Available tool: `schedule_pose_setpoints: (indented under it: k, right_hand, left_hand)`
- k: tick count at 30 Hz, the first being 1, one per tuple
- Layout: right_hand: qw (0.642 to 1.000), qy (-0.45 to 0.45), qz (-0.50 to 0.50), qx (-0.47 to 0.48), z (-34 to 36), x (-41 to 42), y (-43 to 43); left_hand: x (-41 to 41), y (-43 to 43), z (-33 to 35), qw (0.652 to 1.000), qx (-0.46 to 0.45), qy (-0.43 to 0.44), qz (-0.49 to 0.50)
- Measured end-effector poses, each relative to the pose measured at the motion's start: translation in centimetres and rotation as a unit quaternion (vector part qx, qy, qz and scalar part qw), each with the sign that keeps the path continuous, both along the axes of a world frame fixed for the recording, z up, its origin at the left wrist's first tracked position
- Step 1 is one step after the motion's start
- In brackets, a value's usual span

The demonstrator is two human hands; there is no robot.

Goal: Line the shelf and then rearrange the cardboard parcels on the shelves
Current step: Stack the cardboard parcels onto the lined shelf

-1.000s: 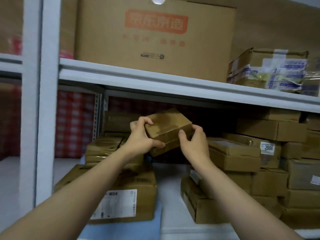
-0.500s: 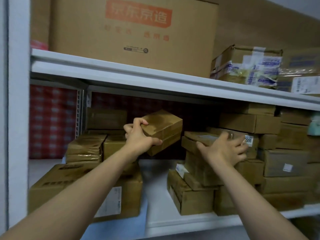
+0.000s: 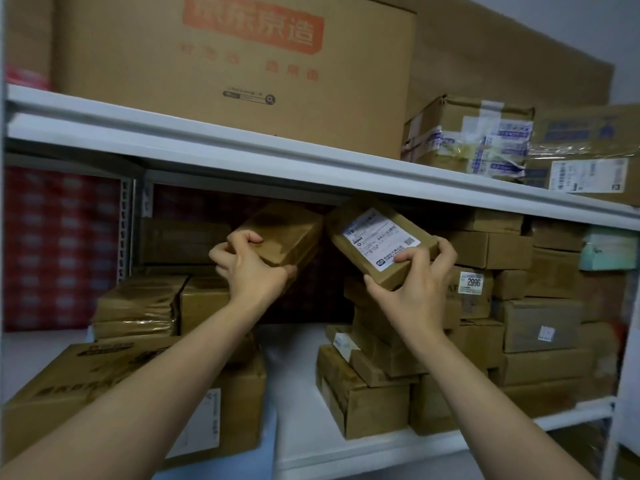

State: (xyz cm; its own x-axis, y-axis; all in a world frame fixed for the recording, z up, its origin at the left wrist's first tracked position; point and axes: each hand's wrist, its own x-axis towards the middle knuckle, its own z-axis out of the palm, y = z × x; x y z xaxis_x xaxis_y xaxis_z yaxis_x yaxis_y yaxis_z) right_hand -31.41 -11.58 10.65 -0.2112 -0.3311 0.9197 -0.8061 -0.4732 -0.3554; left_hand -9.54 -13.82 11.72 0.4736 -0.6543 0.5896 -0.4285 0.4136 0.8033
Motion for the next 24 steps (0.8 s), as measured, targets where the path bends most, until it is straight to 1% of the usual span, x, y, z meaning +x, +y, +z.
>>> schedule_pose_setpoints:
  k: [6,8,11,13,16,19,21,24]
  right_hand:
    - [0.998,0.010,0.053,-0.024,-0.9,3.0,-1.7]
    - [0.999,0.011,0.038,-0.017,-0.7,4.3,-2.0]
    - [1.000,0.010,-0.017,-0.011,0.2,6.5,-2.1]
    - [1.000,-0.001,-0.022,-0.002,0.9,7.8,-2.5]
    - [0.996,-0.066,0.035,0.050,1.5,9.9,-3.5]
    - [0.975,-0.150,0.119,0.110,1.2,12.1,-4.7]
    - [0.956,-0.200,0.157,0.147,0.9,13.5,-5.6]
    - [0.938,-0.236,0.189,0.169,0.7,15.4,-6.6]
  left_hand:
    - [3.6,0.6,0.3,0.997,-0.054,0.018,0.059]
    - [5.2,1.0,0.5,0.995,-0.058,0.020,0.078]
    - [7.5,1.5,1.0,0.992,-0.055,0.031,0.111]
    - [8.7,1.9,1.2,0.988,-0.051,0.042,0.140]
    - [10.7,2.3,1.5,0.976,-0.043,0.081,0.196]
    - [12.8,2.3,1.5,0.963,-0.014,0.139,0.231]
    - [13.9,2.4,1.4,0.957,-0.004,0.182,0.227]
    - [15.3,2.0,1.0,0.955,-0.025,0.230,0.187]
